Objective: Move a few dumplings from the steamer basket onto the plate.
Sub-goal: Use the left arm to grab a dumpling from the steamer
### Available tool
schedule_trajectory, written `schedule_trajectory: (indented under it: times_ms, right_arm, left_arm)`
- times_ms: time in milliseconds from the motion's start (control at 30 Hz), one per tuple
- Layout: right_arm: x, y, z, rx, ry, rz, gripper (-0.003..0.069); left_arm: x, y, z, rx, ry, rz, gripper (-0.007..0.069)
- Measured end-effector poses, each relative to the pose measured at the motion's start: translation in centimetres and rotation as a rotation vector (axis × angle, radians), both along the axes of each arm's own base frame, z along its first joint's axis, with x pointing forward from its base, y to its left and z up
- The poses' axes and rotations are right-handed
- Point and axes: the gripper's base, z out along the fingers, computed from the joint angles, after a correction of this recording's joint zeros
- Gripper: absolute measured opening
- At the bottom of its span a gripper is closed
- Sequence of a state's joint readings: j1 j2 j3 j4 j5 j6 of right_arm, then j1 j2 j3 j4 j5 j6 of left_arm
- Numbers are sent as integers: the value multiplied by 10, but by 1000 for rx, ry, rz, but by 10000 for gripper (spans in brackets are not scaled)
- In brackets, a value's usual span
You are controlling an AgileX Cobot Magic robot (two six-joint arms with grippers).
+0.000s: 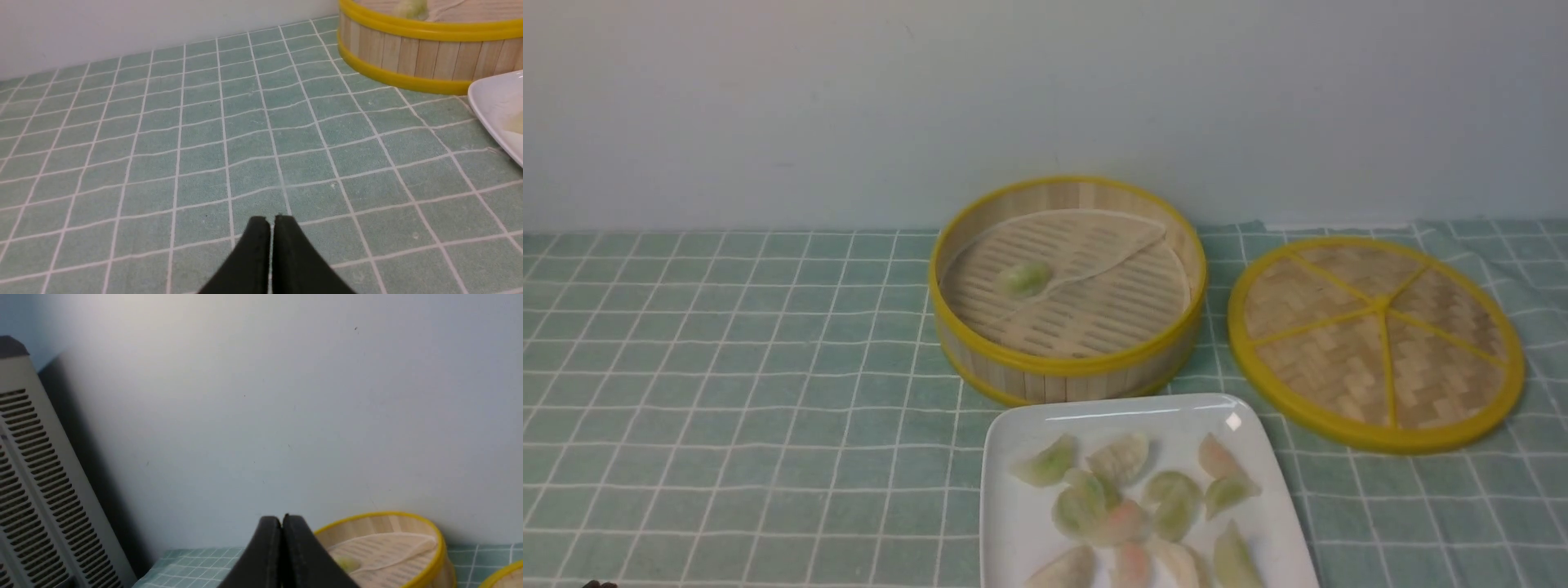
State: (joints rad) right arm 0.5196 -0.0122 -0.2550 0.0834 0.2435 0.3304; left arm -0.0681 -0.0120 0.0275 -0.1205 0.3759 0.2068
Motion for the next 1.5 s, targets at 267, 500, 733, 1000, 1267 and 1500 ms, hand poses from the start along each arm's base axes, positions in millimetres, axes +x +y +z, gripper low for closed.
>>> schedule_trajectory:
  times_ms: [267, 500, 733, 1000, 1267, 1500]
  right_arm:
    - [1, -1, 0, -176, -102, -61, -14]
    - [11, -5, -25, -356, -43, -244, -14]
    - [26, -18, -102, -405, 296, -500, -14]
    - [26, -20, -104, -394, 323, -540, -14]
    - [26, -20, -104, -393, 324, -540, -14]
    - [26, -20, -104, -393, 324, -540, -14]
  left_arm:
    - [0, 0, 0, 0, 1, 0, -6]
    - [0, 0, 0, 0, 1, 0, -6]
    - [0, 0, 0, 0, 2, 0, -6]
    - [0, 0, 0, 0, 4, 0, -6]
    - [0, 0, 0, 0, 4, 0, -6]
    - [0, 0, 0, 0, 4, 0, -6]
